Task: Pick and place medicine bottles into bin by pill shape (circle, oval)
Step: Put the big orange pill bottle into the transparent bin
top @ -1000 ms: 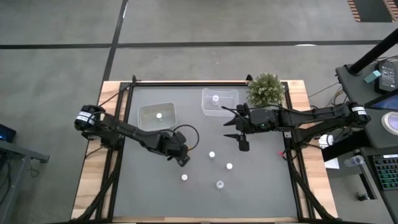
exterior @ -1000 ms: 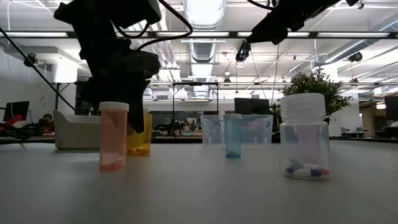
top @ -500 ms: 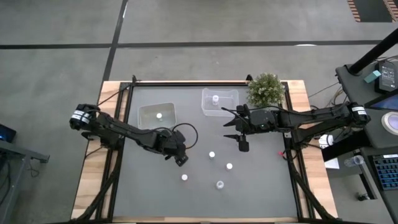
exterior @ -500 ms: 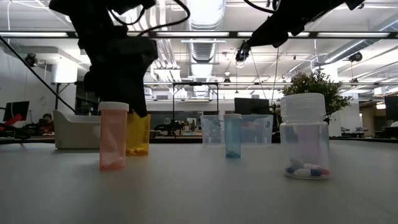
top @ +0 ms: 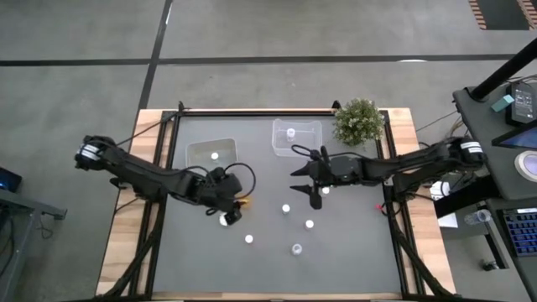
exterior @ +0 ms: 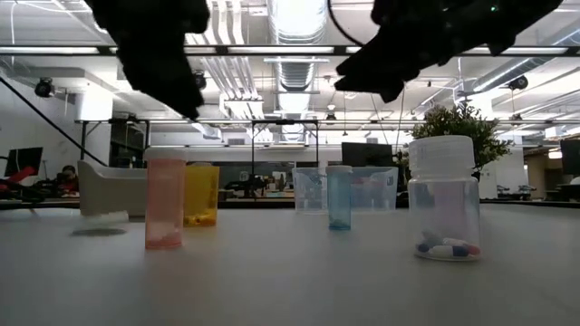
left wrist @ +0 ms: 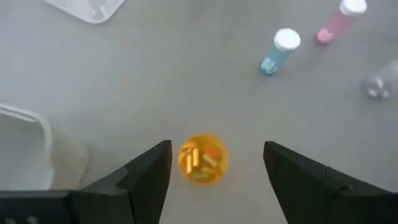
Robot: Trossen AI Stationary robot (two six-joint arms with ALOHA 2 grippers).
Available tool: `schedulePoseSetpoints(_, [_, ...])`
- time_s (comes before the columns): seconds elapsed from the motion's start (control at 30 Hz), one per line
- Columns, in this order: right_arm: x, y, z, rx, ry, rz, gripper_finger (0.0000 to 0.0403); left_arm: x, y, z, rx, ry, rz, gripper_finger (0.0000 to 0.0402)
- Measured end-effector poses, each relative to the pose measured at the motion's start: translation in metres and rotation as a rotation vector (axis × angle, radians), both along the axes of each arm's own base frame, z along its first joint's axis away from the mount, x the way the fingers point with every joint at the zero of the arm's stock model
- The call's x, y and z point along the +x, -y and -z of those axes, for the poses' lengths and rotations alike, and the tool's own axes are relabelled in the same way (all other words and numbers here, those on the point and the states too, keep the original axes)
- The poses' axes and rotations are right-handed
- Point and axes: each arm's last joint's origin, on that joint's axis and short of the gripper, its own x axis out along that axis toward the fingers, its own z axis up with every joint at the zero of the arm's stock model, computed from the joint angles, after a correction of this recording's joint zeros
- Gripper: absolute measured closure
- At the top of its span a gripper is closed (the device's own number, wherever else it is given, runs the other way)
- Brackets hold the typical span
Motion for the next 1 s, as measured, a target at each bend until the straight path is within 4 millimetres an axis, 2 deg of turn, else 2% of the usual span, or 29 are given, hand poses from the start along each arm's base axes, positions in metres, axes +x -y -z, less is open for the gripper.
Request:
schedulePoseSetpoints(0.2, [0.021,-0.007,0.0,0.01,-0.081,-0.016,0.0202,-0.031,0.012,0.007,0.037,-0.081,0.102,0.0164])
schedulePoseSetpoints(0.4, [0.03,-0.008,-0.006,-0.019,-0.121,-0.026,0.0202,-0.05,0.027,0.039,0.004,-0.137,0.189,0.0164])
schedulePoseSetpoints(0.53, [0.032,-0.008,-0.006,-0.042,-0.13,-0.035,0.0202,-0.048,0.039,0.063,-0.02,-0.114,0.255,0.0164])
schedulePoseSetpoints(0.67, [0.031,-0.007,-0.004,-0.049,-0.148,-0.023,0.0202,-0.038,0.052,0.074,0.022,-0.07,0.371,0.0164])
schedulePoseSetpoints(0.87, [0.029,-0.006,-0.001,-0.06,-0.177,0.0,0.0202,-0.033,0.055,0.099,0.068,-0.17,0.398,0.0168])
schedulePoseSetpoints(1.0, [0.029,-0.006,0.0,-0.06,-0.181,-0.001,0.0202,-0.031,0.056,0.11,0.069,-0.216,0.405,0.0198])
